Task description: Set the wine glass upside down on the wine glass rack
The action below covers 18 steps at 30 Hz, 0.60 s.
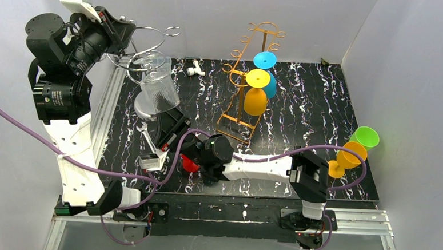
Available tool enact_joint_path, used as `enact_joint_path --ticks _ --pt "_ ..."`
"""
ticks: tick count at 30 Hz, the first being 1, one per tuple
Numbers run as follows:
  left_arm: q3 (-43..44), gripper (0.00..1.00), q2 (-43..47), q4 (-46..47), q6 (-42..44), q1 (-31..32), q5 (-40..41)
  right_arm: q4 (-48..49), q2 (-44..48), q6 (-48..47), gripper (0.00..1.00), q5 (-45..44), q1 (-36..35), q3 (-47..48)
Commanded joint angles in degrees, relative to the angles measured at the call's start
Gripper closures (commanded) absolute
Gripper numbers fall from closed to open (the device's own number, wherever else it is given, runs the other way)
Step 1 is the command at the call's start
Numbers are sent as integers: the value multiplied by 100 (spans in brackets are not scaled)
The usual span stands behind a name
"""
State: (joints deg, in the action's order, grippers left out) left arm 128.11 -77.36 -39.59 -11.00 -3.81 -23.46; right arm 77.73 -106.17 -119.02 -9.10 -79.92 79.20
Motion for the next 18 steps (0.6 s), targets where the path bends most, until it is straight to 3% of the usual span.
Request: enact_joint_path --ticks 1,18 --pt "281 100 308 1059 -313 53 -157 645 96 -465 99 -57 -32 324" --pt "552 100 312 963 -777 65 -446 593 -382 -243 99 -34 148 816"
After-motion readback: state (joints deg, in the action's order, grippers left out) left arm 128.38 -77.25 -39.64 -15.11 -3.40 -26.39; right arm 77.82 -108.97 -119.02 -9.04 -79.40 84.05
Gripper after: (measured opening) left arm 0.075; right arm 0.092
